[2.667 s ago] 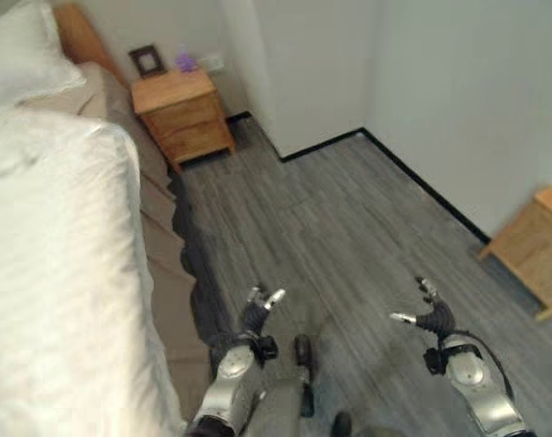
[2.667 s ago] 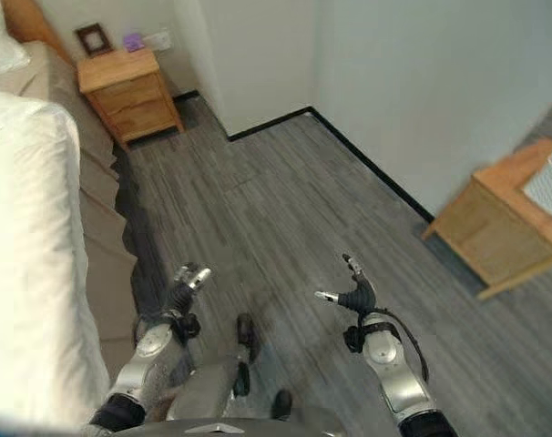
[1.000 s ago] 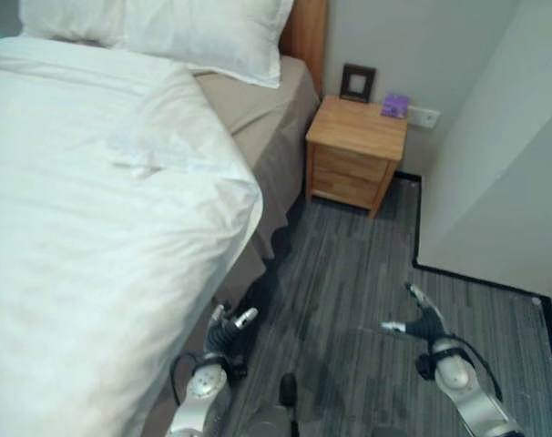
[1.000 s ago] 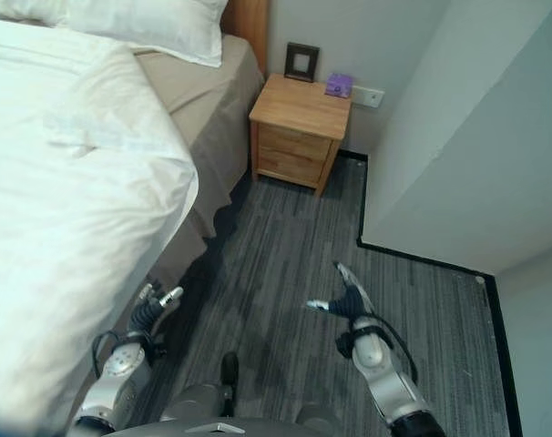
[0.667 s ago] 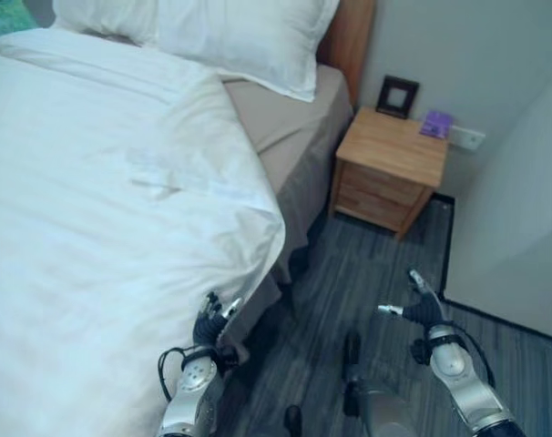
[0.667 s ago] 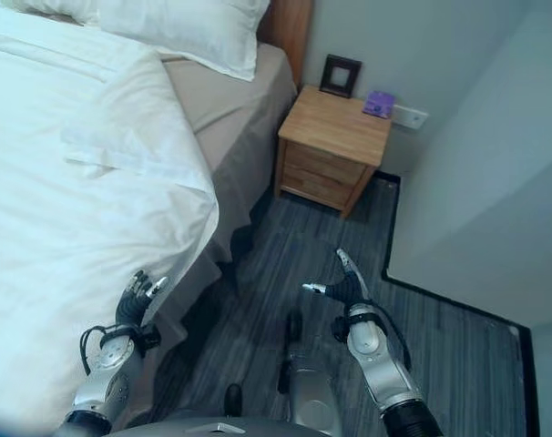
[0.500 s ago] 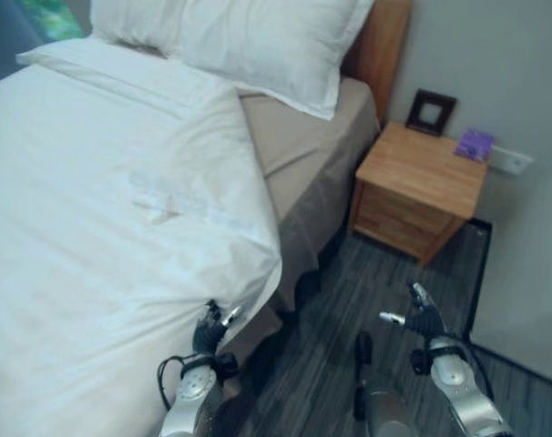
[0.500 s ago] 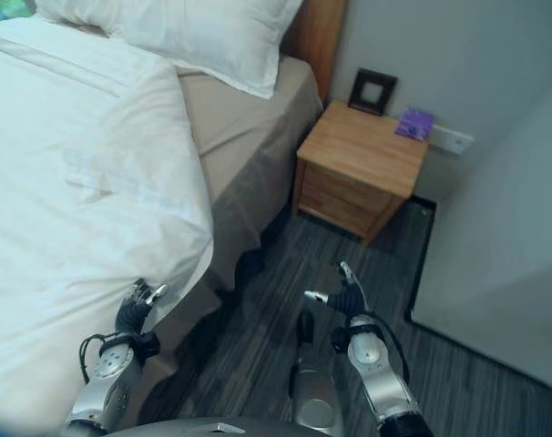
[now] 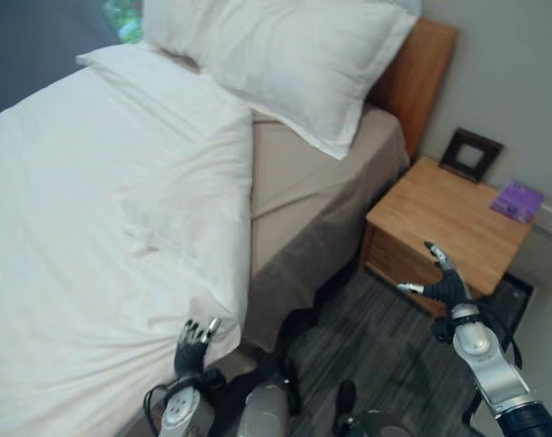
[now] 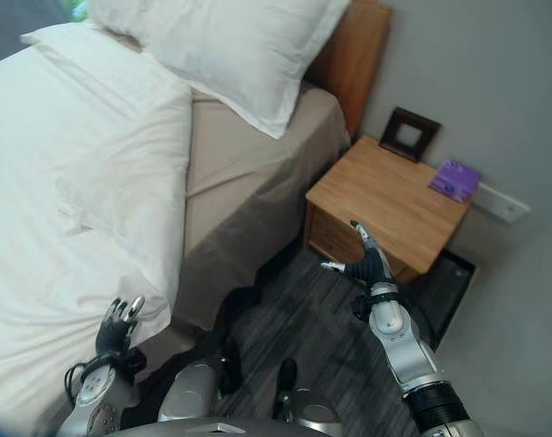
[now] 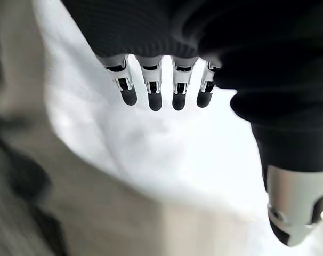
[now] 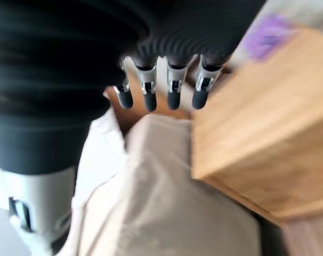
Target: Making the bed.
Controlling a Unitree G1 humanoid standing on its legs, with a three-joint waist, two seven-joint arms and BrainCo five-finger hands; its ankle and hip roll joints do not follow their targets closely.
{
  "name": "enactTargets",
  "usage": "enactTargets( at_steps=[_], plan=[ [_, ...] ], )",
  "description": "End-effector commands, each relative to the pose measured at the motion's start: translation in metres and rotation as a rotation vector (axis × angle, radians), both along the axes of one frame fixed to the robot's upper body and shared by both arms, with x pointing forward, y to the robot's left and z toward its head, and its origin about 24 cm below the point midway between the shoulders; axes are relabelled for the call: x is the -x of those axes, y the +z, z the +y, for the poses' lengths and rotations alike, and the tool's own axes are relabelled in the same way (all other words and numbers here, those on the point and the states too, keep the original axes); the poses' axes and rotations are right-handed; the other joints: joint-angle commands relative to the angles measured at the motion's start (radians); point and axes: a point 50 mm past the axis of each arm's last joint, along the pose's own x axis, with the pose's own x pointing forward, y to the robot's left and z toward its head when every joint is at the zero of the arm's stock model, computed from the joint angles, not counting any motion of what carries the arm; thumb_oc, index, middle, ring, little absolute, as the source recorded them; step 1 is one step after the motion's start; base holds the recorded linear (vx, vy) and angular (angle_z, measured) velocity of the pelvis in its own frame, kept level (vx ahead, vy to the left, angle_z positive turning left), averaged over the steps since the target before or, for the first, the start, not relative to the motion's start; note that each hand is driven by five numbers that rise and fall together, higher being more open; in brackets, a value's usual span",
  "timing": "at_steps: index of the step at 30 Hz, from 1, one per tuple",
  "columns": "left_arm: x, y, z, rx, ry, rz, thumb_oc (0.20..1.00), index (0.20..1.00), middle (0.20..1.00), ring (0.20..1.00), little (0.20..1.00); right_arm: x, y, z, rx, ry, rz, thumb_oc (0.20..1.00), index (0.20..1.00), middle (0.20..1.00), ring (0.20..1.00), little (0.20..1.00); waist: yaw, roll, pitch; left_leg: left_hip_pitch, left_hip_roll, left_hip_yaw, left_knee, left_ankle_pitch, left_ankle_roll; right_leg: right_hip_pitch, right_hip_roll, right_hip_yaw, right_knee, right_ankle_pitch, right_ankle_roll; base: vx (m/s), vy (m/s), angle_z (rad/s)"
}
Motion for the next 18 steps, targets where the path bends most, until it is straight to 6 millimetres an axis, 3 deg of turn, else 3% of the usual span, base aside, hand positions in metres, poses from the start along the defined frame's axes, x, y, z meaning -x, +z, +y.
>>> enactTargets(
  at_steps=[1, 3, 5, 6, 7, 8, 9, 10, 11, 12, 13, 14, 15, 18],
  plan=[
    [-0.014, 0.047, 0.006, 0.040, -0.033, -0.277, 1.000, 1.000, 1.000, 1.000, 1.000, -0.007, 0.041, -0.005, 0.119, 0.025, -0.184, 1.000, 1.000, 1.000, 1.000, 1.000, 0.006, 0.053, -0.060, 0.191, -0.013, -0.128, -0.142, 0.024, -0.003, -0.012, -0.203, -0.044, 0.195, -0.049, 0.153, 0.18, 0.173, 0.30],
    [-0.010, 0.048, 0.008, 0.079, -0.043, -0.291, 1.000, 1.000, 1.000, 1.000, 1.000, -0.005, 0.041, -0.006, 0.134, 0.035, -0.173, 1.000, 1.000, 1.000, 1.000, 1.000, -0.006, 0.050, -0.055, 0.243, -0.027, -0.159, -0.211, 0.024, 0.019, -0.075, -0.255, -0.043, 0.375, -0.001, 0.205, 0.16, 0.115, 0.33],
    [-0.012, 0.050, 0.008, 0.096, -0.056, -0.295, 1.000, 1.000, 1.000, 1.000, 1.000, -0.005, 0.043, -0.007, 0.146, 0.030, -0.184, 1.000, 1.000, 1.000, 1.000, 1.000, -0.023, 0.056, -0.040, 0.255, -0.028, -0.210, -0.231, 0.026, 0.032, -0.158, -0.273, 0.011, 0.545, 0.083, 0.237, 0.09, 0.038, 1.10],
    [-0.013, 0.050, 0.008, 0.093, -0.061, -0.295, 1.000, 1.000, 1.000, 1.000, 1.000, -0.003, 0.044, -0.008, 0.152, 0.025, -0.191, 1.000, 1.000, 1.000, 1.000, 1.000, -0.031, 0.059, -0.033, 0.259, -0.023, -0.237, -0.232, 0.016, 0.032, -0.192, -0.273, 0.049, 0.603, 0.077, 0.245, 0.04, -0.057, 1.60],
    [-0.015, 0.050, 0.007, 0.077, -0.066, -0.293, 1.000, 1.000, 1.000, 1.000, 1.000, -0.001, 0.045, -0.008, 0.155, 0.021, -0.206, 1.000, 1.000, 1.000, 1.000, 1.000, -0.032, 0.061, -0.030, 0.247, -0.014, -0.276, -0.232, 0.025, 0.024, -0.223, -0.257, 0.097, 0.611, 0.067, 0.228, 0.01, -0.116, 1.28],
    [-0.016, 0.050, 0.006, 0.074, -0.062, -0.296, 1.000, 1.000, 1.000, 1.000, 1.000, 0.000, 0.044, -0.008, 0.157, 0.015, -0.206, 1.000, 1.000, 1.000, 1.000, 1.000, -0.033, 0.057, -0.024, 0.242, -0.016, -0.306, -0.232, 0.025, 0.018, -0.230, -0.246, 0.138, 0.592, 0.037, 0.222, -0.02, -0.118, 1.36],
    [-0.017, 0.051, 0.006, 0.074, -0.062, -0.297, 1.000, 1.000, 1.000, 1.000, 1.000, 0.000, 0.045, -0.008, 0.157, 0.015, -0.207, 1.000, 1.000, 1.000, 1.000, 1.000, -0.033, 0.059, -0.026, 0.237, -0.013, -0.306, -0.232, 0.030, 0.017, -0.232, -0.243, 0.136, 0.585, 0.044, 0.219, -0.02, -0.212, 1.10],
    [-0.021, 0.052, 0.008, 0.056, -0.045, -0.299, 1.000, 1.000, 1.000, 1.000, 1.000, 0.000, 0.043, -0.012, 0.173, -0.009, -0.207, 1.000, 1.000, 1.000, 1.000, 1.000, -0.041, 0.051, -0.020, 0.218, -0.012, -0.383, -0.232, 0.036, 0.000, -0.233, -0.188, 0.232, 0.488, -0.053, 0.182, 0.01, -0.232, 1.35],
    [-0.021, 0.051, 0.008, 0.054, -0.036, -0.295, 1.000, 1.000, 1.000, 1.000, 1.000, 0.001, 0.042, -0.014, 0.190, -0.021, -0.204, 1.000, 1.000, 1.000, 1.000, 1.000, -0.051, 0.049, -0.023, 0.207, -0.010, -0.429, -0.232, 0.044, -0.006, -0.235, -0.144, 0.305, 0.421, -0.083, 0.163, 0.07, -0.282, 1.52],
    [-0.020, 0.050, 0.011, 0.053, -0.010, -0.297, 1.000, 1.000, 1.000, 1.000, 1.000, 0.003, 0.041, -0.016, 0.199, -0.029, -0.202, 1.000, 1.000, 1.000, 1.000, 1.000, -0.060, 0.038, -0.022, 0.208, -0.022, -0.470, -0.232, 0.043, -0.008, -0.225, -0.111, 0.388, 0.359, -0.101, 0.152, 0.07, -0.131, 1.90],
    [-0.020, 0.050, 0.011, 0.053, -0.010, -0.297, 1.000, 1.000, 1.000, 1.000, 1.000, 0.003, 0.041, -0.016, 0.199, -0.029, -0.203, 1.000, 1.000, 1.000, 1.000, 1.000, -0.061, 0.040, -0.023, 0.204, -0.020, -0.471, -0.232, 0.047, -0.009, -0.224, -0.109, 0.388, 0.351, -0.092, 0.151, 0.10, -0.194, 1.64],
    [-0.018, 0.050, 0.019, 0.018, 0.046, -0.290, 1.000, 1.000, 1.000, 1.000, 1.000, 0.004, 0.037, -0.019, 0.217, -0.046, -0.188, 1.000, 1.000, 1.000, 1.000, 1.000, -0.061, 0.021, -0.025, 0.198, -0.041, -0.539, -0.232, 0.042, -0.012, -0.218, -0.059, 0.512, 0.268, -0.086, 0.136, 0.05, -0.206, 1.64],
    [-0.016, 0.051, 0.023, 0.002, 0.056, -0.294, 1.000, 1.000, 1.000, 1.000, 1.000, 0.004, 0.038, -0.020, 0.216, -0.045, -0.190, 1.000, 1.000, 1.000, 1.000, 1.000, -0.050, 0.010, -0.031, 0.197, -0.055, -0.569, -0.232, 0.044, -0.007, -0.192, -0.061, 0.517, 0.222, -0.078, 0.120, 0.12, -0.308, 1.45],
    [-0.010, 0.058, 0.049, -0.101, 0.186, -0.310, 1.000, 1.000, 1.000, 1.000, 1.000, -0.012, 0.054, -0.014, 0.293, 0.012, -0.230, 1.000, 1.000, 1.000, 1.000, 1.000, -0.008, -0.001, -0.070, 0.205, -0.053, -0.605, -0.232, 0.039, -0.020, -0.100, -0.081, 0.469, 0.086, -0.037, 0.116, 0.17, -0.322, 1.72]
  ],
)
